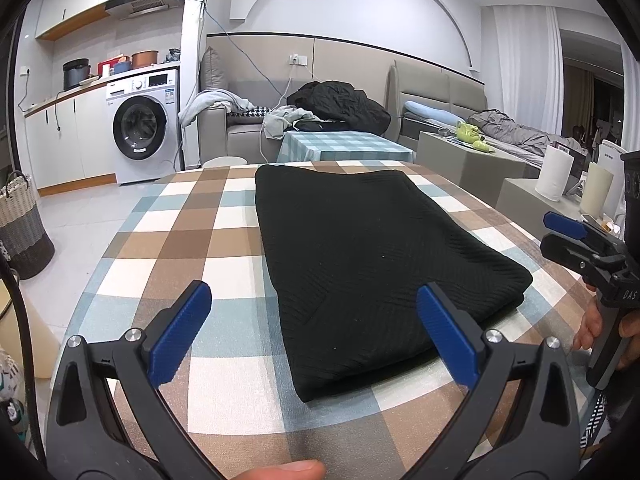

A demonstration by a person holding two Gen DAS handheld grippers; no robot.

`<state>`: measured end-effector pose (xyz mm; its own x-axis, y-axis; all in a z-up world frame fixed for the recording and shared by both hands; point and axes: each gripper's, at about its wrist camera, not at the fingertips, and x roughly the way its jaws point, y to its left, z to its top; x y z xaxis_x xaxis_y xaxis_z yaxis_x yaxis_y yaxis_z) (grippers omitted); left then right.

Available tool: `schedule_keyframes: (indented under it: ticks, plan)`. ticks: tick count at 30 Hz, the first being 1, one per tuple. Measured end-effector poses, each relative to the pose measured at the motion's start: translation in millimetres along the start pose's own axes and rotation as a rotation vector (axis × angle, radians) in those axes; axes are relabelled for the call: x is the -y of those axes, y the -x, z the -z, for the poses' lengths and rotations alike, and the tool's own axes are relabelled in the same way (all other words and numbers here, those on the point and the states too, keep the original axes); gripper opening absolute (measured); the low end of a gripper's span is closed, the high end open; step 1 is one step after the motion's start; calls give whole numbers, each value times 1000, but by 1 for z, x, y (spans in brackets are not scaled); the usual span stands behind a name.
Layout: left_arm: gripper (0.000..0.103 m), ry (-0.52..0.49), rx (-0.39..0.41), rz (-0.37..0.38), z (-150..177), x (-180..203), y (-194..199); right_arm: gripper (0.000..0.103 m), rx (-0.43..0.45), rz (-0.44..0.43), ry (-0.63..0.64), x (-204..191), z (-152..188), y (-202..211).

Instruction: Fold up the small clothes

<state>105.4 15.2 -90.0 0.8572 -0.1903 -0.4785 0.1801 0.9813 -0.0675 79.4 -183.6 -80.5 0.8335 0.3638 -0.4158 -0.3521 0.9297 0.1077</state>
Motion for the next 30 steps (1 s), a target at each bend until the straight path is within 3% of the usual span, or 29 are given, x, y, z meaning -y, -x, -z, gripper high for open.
schedule_keyframes:
  ticks: [30]
  plan:
    - [102,12,3,13,1,-2,0,103,8,-5,5,1,1,-2]
